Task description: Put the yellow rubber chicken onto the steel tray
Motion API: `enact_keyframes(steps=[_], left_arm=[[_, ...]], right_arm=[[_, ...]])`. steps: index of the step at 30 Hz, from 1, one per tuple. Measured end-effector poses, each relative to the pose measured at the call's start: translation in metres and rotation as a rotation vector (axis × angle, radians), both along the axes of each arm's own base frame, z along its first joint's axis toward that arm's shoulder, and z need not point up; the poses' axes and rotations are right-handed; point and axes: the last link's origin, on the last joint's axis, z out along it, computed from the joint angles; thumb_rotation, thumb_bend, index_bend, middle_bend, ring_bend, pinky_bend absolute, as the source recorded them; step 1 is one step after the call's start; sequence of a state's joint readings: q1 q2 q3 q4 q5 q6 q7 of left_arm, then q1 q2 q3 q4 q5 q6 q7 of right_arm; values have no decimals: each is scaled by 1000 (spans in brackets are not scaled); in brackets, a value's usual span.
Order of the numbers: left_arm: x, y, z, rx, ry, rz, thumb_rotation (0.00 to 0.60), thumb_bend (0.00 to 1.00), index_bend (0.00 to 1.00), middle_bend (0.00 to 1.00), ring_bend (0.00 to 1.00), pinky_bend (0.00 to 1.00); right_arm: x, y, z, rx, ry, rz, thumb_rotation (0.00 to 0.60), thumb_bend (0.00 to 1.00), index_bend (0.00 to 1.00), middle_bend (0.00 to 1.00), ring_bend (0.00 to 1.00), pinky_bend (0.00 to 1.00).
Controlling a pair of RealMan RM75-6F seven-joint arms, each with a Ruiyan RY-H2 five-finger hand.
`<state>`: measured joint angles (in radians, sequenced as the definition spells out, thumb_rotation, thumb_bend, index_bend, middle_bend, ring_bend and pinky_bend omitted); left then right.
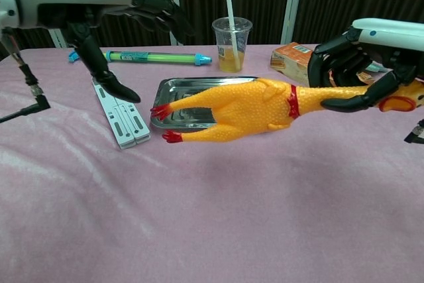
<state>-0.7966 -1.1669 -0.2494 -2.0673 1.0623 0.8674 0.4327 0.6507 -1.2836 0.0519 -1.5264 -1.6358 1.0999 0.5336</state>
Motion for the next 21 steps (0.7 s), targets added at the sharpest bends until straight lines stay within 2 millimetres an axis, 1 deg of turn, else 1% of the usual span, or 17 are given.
enact_keyframes(steps=[5, 9, 14, 17, 21], left_arm=[[16, 1, -26, -8, 24, 19, 600, 0, 130, 165, 107, 121], [19, 5, -41, 25, 41, 39, 600, 0, 119, 160, 107, 121], [25, 11, -62, 20, 26, 67, 600, 0, 119, 160, 107, 121], [33, 17, -71, 6, -9, 90, 600, 0, 120, 161, 107, 126], [43, 18, -73, -30, -67, 108, 600, 0, 125, 162, 107, 136]], right_arm=[[-1, -2, 4, 7, -27, -24, 600, 520, 883, 719, 713, 794], [1, -4, 7, 13, -54, -27, 600, 520, 884, 720, 713, 795], [5, -5, 8, 21, -66, -12, 600, 520, 887, 722, 717, 795], [6, -4, 9, 24, -66, -7, 600, 521, 888, 723, 718, 795], [6, -3, 9, 24, -67, -5, 600, 524, 892, 725, 721, 795]])
